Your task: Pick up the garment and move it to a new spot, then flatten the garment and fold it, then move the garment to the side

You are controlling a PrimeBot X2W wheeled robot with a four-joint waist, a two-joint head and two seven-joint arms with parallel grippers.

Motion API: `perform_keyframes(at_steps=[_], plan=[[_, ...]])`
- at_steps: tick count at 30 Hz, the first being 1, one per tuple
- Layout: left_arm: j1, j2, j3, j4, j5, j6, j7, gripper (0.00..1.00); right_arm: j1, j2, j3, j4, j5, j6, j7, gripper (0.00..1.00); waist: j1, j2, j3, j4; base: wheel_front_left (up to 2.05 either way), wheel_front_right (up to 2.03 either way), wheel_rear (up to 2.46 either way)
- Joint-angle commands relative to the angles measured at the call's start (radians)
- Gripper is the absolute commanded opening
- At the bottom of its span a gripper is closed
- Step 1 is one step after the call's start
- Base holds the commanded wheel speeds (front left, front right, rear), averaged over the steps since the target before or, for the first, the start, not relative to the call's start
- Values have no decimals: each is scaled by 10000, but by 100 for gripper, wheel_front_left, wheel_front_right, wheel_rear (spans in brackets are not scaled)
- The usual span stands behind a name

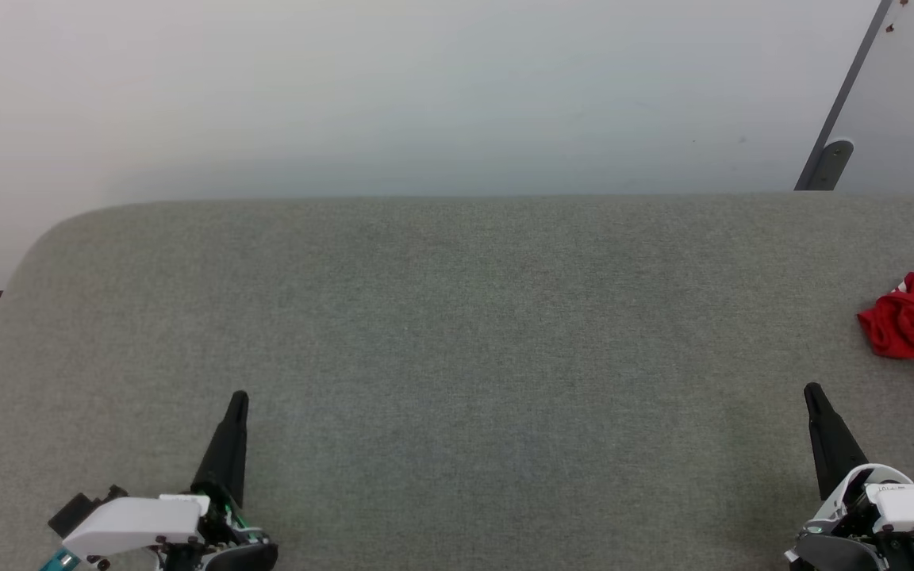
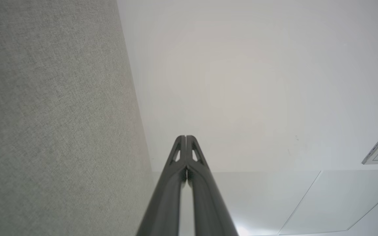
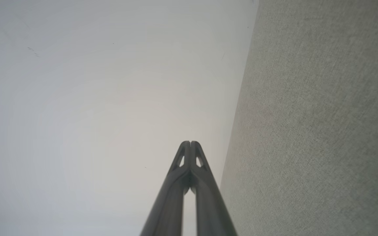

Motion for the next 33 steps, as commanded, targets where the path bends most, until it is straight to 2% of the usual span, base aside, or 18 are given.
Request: perform_keyframes(at_steps=[1,33], plan=[[-84,-15,28,8,0,-34,14,0,-29,36,-7,4,31,-10,25,0,0,-1,0,1,0,0,0],[-97,-82,121,12,118,-33,106,0,-29,34,-1,4,35,-10,22,0,0,-1,0,1,0,0,0]])
